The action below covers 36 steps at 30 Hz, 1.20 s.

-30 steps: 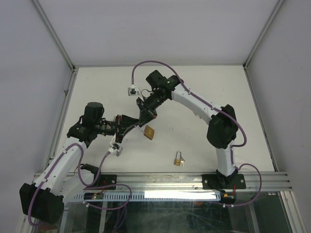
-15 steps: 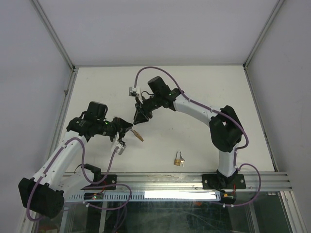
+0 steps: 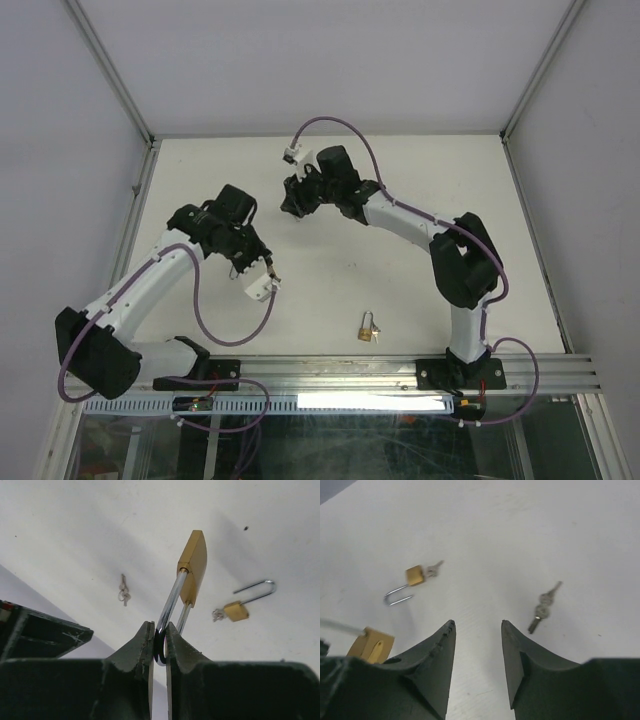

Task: Unlock with the key
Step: Place the lock at the center of the board, then pick up the key from the center of the board.

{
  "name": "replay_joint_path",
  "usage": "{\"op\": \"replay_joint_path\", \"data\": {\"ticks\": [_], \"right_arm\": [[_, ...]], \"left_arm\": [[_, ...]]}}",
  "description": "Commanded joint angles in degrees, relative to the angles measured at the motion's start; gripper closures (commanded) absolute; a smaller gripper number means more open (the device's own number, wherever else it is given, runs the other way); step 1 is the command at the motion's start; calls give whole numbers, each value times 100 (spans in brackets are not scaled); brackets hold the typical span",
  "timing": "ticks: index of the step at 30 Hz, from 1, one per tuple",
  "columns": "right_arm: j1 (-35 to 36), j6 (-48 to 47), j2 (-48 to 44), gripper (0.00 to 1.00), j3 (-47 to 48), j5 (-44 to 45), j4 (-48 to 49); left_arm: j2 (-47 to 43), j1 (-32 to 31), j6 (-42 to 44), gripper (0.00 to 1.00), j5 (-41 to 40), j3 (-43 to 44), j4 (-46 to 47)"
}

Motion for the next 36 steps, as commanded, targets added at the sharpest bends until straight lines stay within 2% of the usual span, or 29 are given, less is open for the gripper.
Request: {"op": "replay_joint_path", "data": {"ticks": [1,8,13,22,31,33,36], "right_arm": [[-25,805,277,57,313,2051,543],[-20,1024,1028,59,827,2510,453],[-18,1022,1553,60,1279,2543,309],[-12,833,2131,59,1681,2560,110],[-21,630,2626,64,2163,2456,-132],[-29,611,2644,69,2170,2460,-120],[-30,608,2649,77,2147,2441,-129]], "left_arm": [[626,-530,-716,100,-1057,994,-46],[2200,-799,-3997,100,-1613,2111,-390],[3136,-818,-5347,100,-1709,2915,-909],[3557,-887,-6343,100,-2003,2987,-1308],[3626,-889,-6613,100,-1953,2815,-1116],[3616,-888,-6620,96,-1944,2780,-1070],[3594,-884,-6577,81,-1914,2765,-1063]]}}
